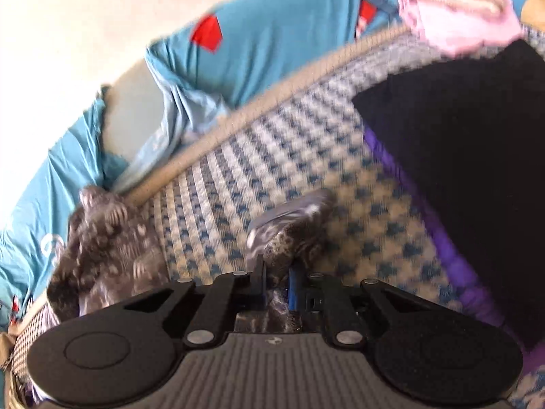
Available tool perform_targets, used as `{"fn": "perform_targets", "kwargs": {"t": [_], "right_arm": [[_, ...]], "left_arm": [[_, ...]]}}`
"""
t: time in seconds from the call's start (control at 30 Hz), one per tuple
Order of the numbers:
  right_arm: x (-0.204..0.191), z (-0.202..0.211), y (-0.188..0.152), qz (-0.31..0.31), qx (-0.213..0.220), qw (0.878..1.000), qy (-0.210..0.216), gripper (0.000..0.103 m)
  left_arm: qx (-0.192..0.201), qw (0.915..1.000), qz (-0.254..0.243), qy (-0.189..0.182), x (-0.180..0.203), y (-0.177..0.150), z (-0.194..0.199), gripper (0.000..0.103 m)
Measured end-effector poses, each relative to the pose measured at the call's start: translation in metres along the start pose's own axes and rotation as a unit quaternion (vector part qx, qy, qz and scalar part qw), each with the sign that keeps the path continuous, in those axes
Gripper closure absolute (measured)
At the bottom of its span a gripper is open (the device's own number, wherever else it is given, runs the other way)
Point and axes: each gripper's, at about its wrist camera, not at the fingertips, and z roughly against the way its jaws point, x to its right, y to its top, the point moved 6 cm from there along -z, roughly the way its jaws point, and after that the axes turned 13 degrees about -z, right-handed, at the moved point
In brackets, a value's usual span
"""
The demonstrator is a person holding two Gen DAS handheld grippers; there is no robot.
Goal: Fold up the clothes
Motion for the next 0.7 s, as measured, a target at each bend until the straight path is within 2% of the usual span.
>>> {"fn": "perform_targets", "kwargs": {"t": [0.1, 0.37, 0.6, 0.7], "right_arm": [[-0.009, 0.01, 0.012, 0.009, 0.044, 0.999, 0.017, 0.091], [-0.023, 0.036, 0.044, 0.026, 0.162, 0.986, 0.02, 0.091], [-0.036, 0.06, 0.071, 0.04, 0.259, 0.965, 0.022, 0.091], [-0.041, 0.072, 0.079, 0.059, 0.308, 0.95, 0.004, 0.092]], "left_arm": [[0.0, 1.0, -0.003, 0.002, 0.002, 0.0, -0.002, 0.0], [0.005, 0.9999, -0.012, 0.002, 0.004, -0.002, -0.005, 0.0], [0.001, 0.9998, -0.018, 0.002, 0.005, -0.002, -0.008, 0.0], [0.002, 0.9998, -0.018, 0.001, 0.005, -0.003, -0.008, 0.0]]}}
